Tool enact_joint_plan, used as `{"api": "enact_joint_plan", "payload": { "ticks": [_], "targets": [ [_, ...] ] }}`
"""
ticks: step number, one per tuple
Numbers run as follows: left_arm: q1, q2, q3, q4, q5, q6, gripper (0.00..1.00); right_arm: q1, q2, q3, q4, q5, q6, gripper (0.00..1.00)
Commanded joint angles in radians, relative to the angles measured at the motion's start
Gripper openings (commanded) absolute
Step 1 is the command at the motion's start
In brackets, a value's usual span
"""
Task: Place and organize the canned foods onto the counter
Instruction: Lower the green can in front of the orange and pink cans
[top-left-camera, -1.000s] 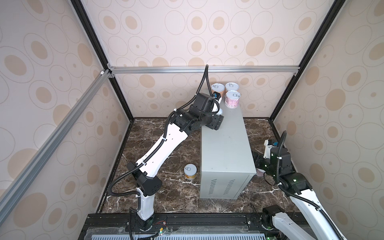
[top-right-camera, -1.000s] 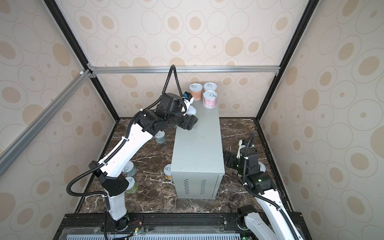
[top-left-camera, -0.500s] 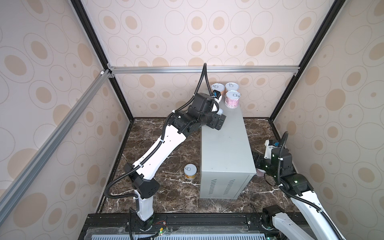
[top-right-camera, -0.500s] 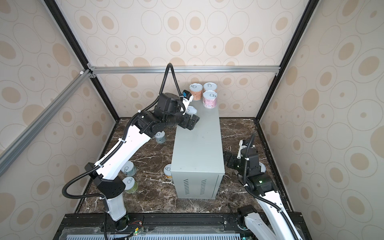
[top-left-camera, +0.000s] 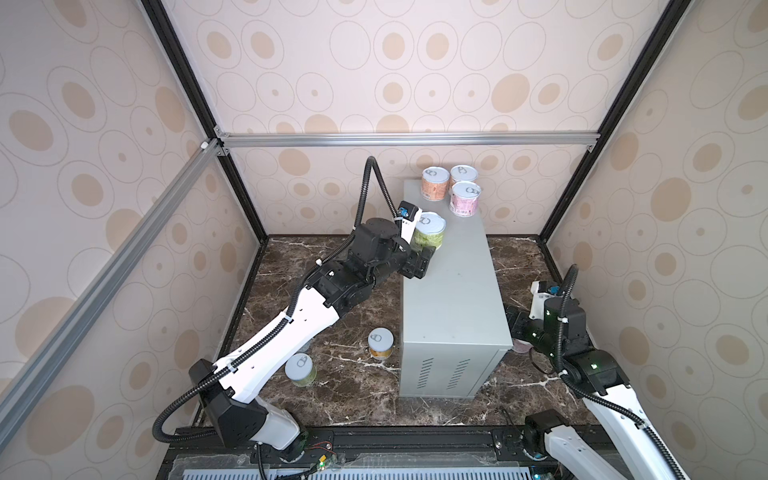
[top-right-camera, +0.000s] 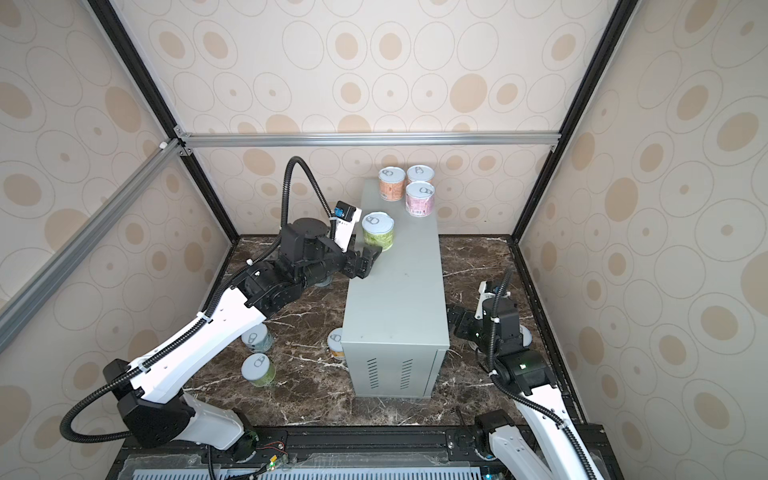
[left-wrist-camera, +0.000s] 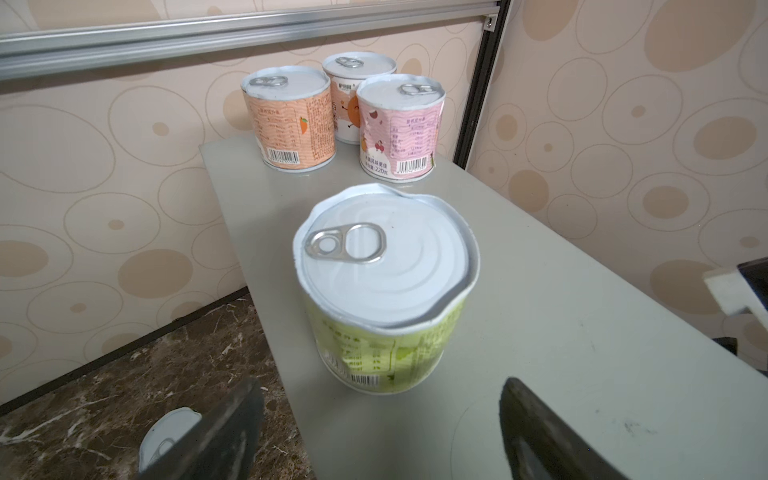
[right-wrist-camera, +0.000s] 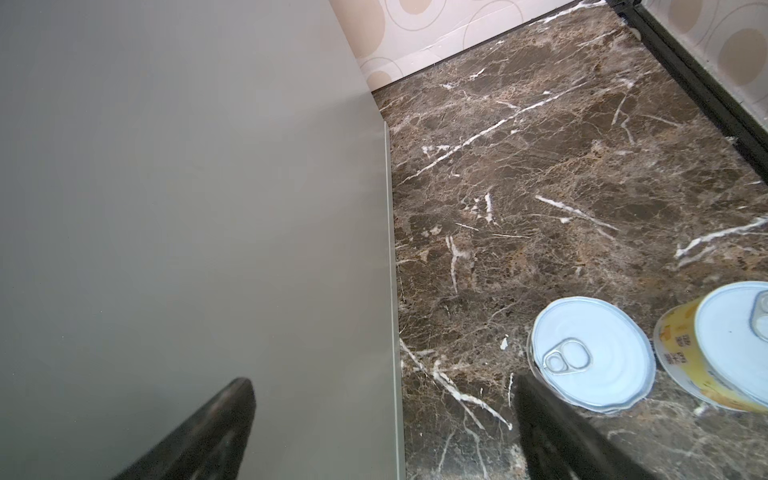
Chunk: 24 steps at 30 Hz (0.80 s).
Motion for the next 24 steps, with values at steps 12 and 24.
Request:
{"api": "enact_joint_plan", "payload": {
  "ticks": [12, 24],
  "targets": [
    [-0.008, 0.037, -0.05, 0.2, -0.089, -0.083, 0.73, 0.003, -0.003, 0.0, -0.012, 0.001, -0.003, 0.99],
    [-0.006, 0.138, 0.052, 0.174, -0.167, -0.066, 0.61, 0.004, 0.011, -0.017, 0.006, 0.004, -0.011, 1.0]
  ]
}}
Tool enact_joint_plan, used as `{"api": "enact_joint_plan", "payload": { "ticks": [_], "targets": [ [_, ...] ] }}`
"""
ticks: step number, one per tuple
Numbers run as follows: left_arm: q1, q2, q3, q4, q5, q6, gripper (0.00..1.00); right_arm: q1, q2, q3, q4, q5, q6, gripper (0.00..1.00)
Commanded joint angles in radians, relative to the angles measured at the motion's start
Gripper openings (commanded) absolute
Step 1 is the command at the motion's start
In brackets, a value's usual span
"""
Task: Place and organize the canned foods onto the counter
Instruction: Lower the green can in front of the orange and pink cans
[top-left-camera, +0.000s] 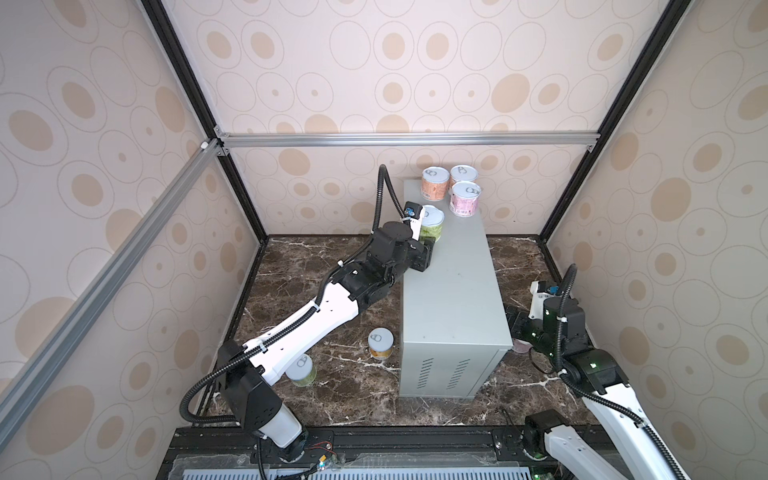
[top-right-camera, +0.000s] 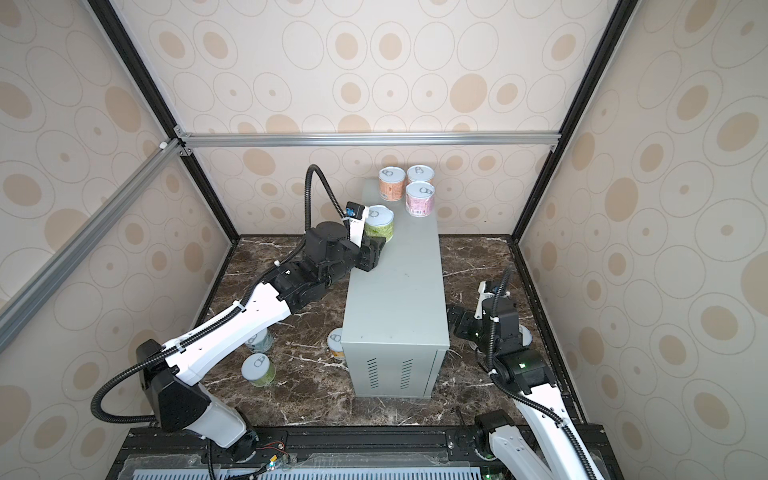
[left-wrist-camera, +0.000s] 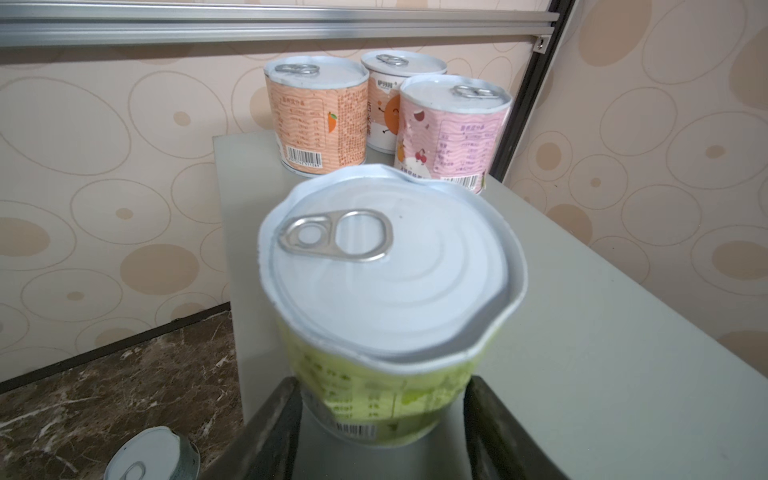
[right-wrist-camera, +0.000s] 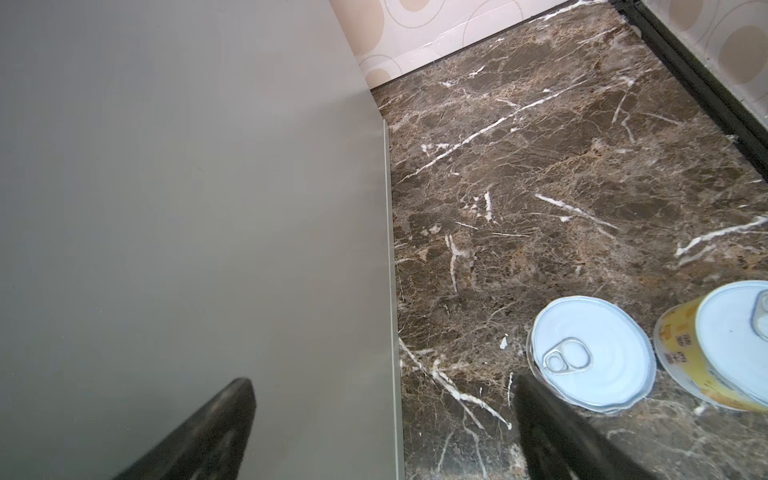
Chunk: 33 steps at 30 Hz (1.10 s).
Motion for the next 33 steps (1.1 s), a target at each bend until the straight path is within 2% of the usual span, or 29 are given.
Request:
{"api": "enact_joint_plan", "payload": {
  "ticks": [1, 10, 33],
  "targets": [
    [-0.001, 0.023, 0.062, -0.002, -0.044, 0.012, 0.61, 0.004, 0.002, -0.015, 0.006, 0.003, -0.012, 0.99],
    [0.042, 0.116, 0.171, -0.031, 0.012, 0.026, 0.58, 0.003, 0.013, -0.017, 0.013, 0.007, -0.024, 1.0],
    [0.101, 0.372, 0.509, -0.163, 0.042, 0.048, 0.56, 0.003, 0.034, -0.015, 0.01, -0.002, -0.029, 0.99]
  ]
}}
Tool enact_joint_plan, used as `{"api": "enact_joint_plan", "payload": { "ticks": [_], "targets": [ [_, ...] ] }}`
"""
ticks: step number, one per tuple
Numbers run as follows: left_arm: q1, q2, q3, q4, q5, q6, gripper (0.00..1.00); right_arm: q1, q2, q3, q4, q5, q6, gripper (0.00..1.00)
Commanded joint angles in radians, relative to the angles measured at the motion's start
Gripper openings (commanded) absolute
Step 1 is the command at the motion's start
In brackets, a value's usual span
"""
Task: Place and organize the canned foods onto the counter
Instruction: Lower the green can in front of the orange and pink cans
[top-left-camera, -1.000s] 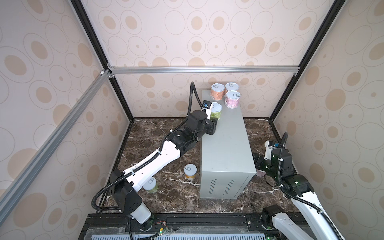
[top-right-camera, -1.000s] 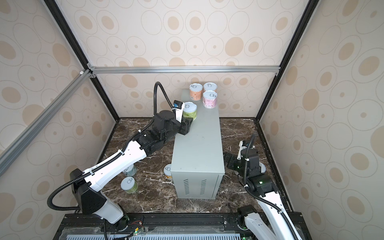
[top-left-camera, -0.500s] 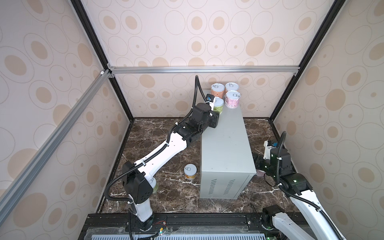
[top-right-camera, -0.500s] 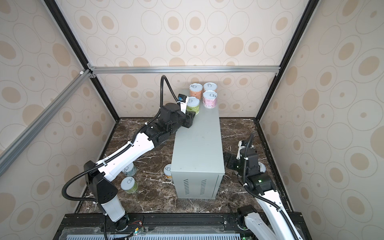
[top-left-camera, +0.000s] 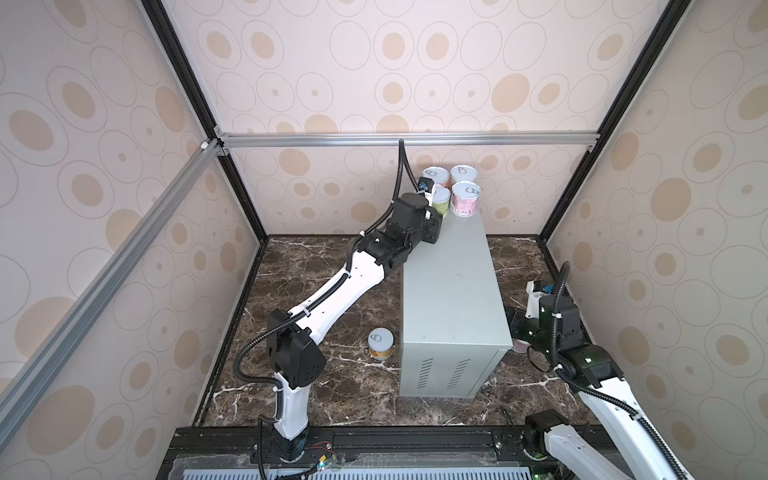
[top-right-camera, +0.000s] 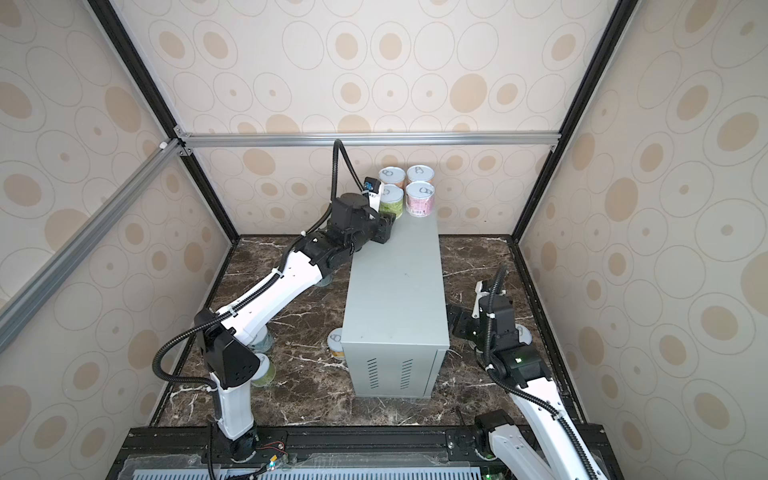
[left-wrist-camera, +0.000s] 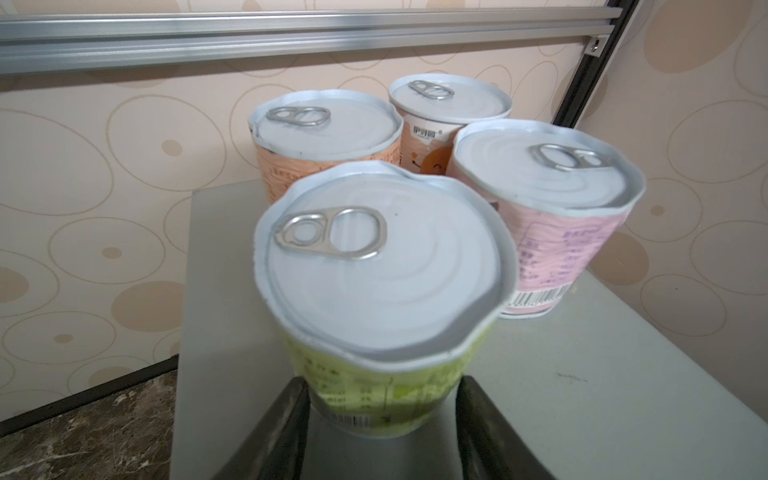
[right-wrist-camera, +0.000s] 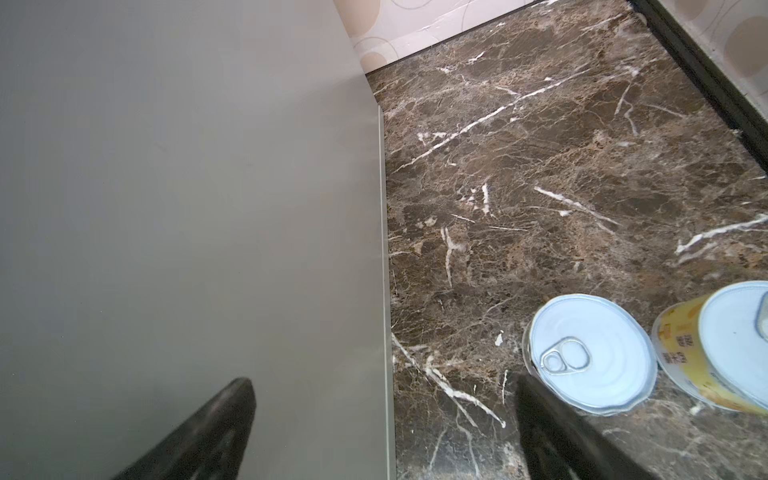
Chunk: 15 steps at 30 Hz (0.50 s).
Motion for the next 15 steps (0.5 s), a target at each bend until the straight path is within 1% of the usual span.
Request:
{"api": "enact_joint_plan", "payload": {
  "ticks": [1, 15],
  "targets": [
    [0.017, 0.03, 0.063, -0.046, 0.008, 0.019, 0.56, 0.003, 0.0, -0.011, 0.007, -0.003, -0.007, 1.0],
    [0.021, 0.075, 0.128, -0.064, 0.057, 0.019, 0.56, 0.003, -0.001, -0.015, 0.009, -0.001, -0.006, 1.0]
  ]
}}
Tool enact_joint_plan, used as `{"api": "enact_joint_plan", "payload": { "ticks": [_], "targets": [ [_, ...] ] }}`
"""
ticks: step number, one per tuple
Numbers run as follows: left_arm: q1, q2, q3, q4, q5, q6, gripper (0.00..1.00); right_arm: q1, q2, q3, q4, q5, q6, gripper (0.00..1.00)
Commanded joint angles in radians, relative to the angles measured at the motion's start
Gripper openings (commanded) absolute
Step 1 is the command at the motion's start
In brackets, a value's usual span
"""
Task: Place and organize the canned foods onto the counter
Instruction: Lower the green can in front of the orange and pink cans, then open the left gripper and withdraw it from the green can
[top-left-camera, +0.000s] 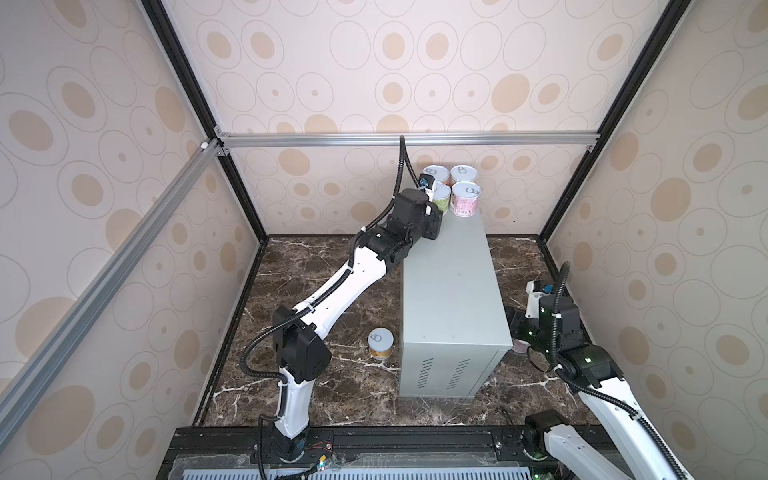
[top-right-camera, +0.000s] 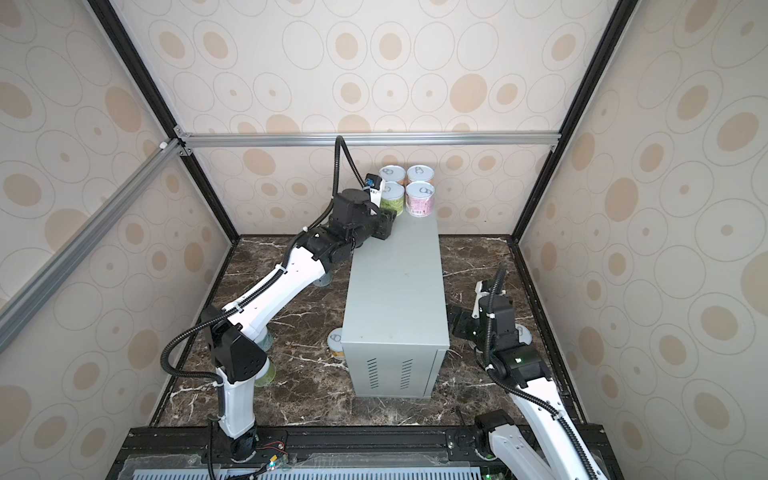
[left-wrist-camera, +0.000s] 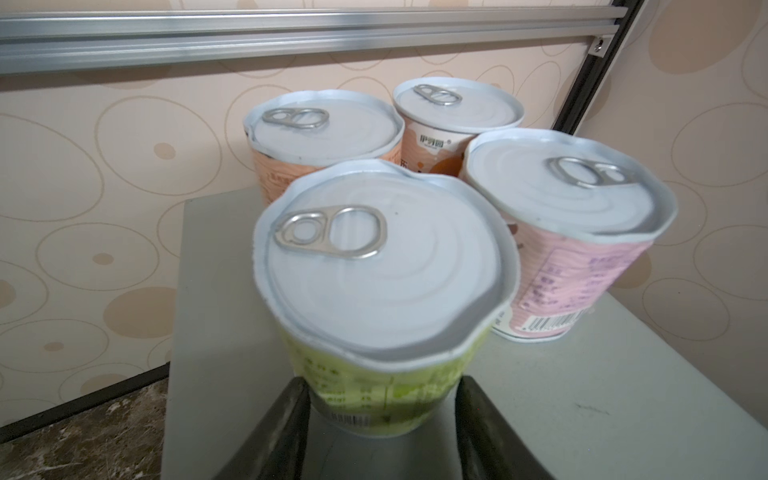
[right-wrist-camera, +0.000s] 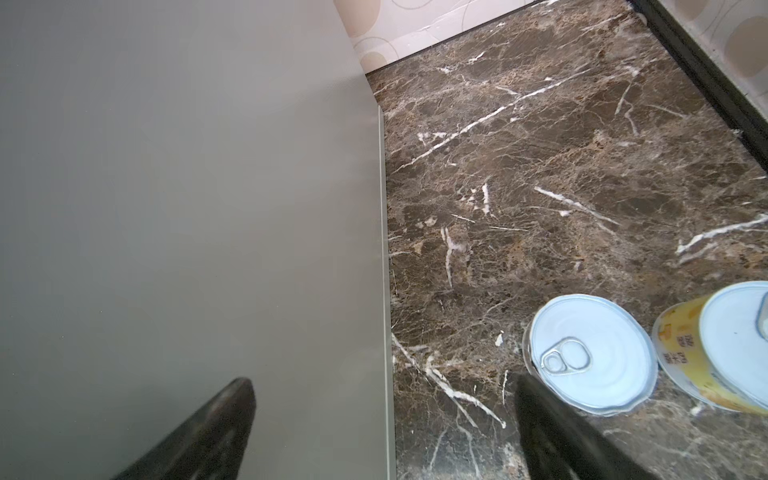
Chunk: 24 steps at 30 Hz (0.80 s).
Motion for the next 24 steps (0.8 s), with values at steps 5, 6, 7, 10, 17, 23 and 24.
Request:
{"api": "enact_joint_plan", "payload": {
  "ticks": [5, 6, 7, 10, 17, 23, 24],
  "targets": [
    [0.008, 0.02, 0.053, -0.037, 0.026, 0.018, 0.57, 0.003, -0.005, -0.012, 0.001, 0.003, -0.006, 1.0],
    [0.008, 0.016, 0.054, -0.039, 0.024, 0.018, 0.58, 0.003, -0.005, -0.011, 0.0, 0.003, -0.005, 1.0],
    [0.008, 0.012, 0.054, -0.044, 0.023, 0.018, 0.59, 0.003, -0.007, -0.008, -0.004, 0.003, -0.005, 1.0],
    [0.008, -0.006, 0.053, -0.05, 0.026, 0.014, 0.65, 0.003, -0.01, -0.003, -0.011, 0.008, -0.004, 0.99],
    [0.008, -0.092, 0.011, -0.053, 0.03, 0.013, 0.73, 0.003, -0.005, 0.028, -0.068, 0.047, -0.002, 0.99],
    [0.008, -0.227, -0.127, -0.013, 0.026, 0.013, 0.8, 0.004, 0.004, 0.048, -0.123, 0.103, -0.017, 1.0],
    [0.008, -0.259, -0.166, 0.002, 0.019, 0.012, 0.81, 0.003, 0.008, 0.046, -0.125, 0.109, -0.017, 1.0]
  ]
}}
